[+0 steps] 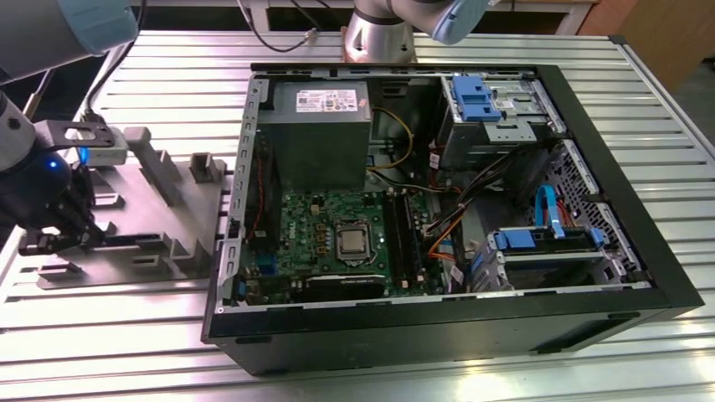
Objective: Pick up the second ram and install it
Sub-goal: 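Pick up the second ram and move it above second insertion slot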
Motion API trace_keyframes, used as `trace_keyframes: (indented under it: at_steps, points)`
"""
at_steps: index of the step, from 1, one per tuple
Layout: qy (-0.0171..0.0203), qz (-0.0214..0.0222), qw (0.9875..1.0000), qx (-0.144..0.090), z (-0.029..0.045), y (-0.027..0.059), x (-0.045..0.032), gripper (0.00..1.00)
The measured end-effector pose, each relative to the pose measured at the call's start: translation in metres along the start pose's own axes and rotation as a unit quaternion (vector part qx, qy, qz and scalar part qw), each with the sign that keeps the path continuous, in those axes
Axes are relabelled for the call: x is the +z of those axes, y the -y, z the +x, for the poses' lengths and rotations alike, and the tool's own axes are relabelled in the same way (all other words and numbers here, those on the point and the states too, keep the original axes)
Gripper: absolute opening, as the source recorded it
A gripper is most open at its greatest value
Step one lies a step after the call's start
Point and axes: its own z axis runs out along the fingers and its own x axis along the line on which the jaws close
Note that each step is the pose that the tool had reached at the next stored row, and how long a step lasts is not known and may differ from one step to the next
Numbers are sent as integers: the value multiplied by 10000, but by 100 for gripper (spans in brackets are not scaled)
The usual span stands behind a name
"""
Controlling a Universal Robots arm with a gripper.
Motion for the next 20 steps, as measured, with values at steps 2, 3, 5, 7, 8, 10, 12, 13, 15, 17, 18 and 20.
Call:
trace_keyframes:
  at_steps: [2,3,5,7,8,10,12,13,15,17,18,20]
  points:
    - [1,1,10000,0,-1,-1,-32,11]
    - [1,1,10000,0,-1,-1,-50,11]
    - [1,2,10000,0,-2,-2,-90,11]
    - [2,2,10000,0,-3,-4,-129,11]
    - [2,2,10000,-1,-3,-4,-150,11]
    - [2,2,10000,-1,-4,-5,-188,11]
    - [2,2,10000,0,-5,-7,-226,11]
    - [2,2,10000,0,-6,-8,-252,11]
    - [2,2,10000,0,-7,-10,-305,11]
    - [3,2,10000,0,-8,-13,-359,11]
    - [3,2,10000,0,-8,-14,-389,11]
    - [3,2,10000,0,-10,-16,-458,11]
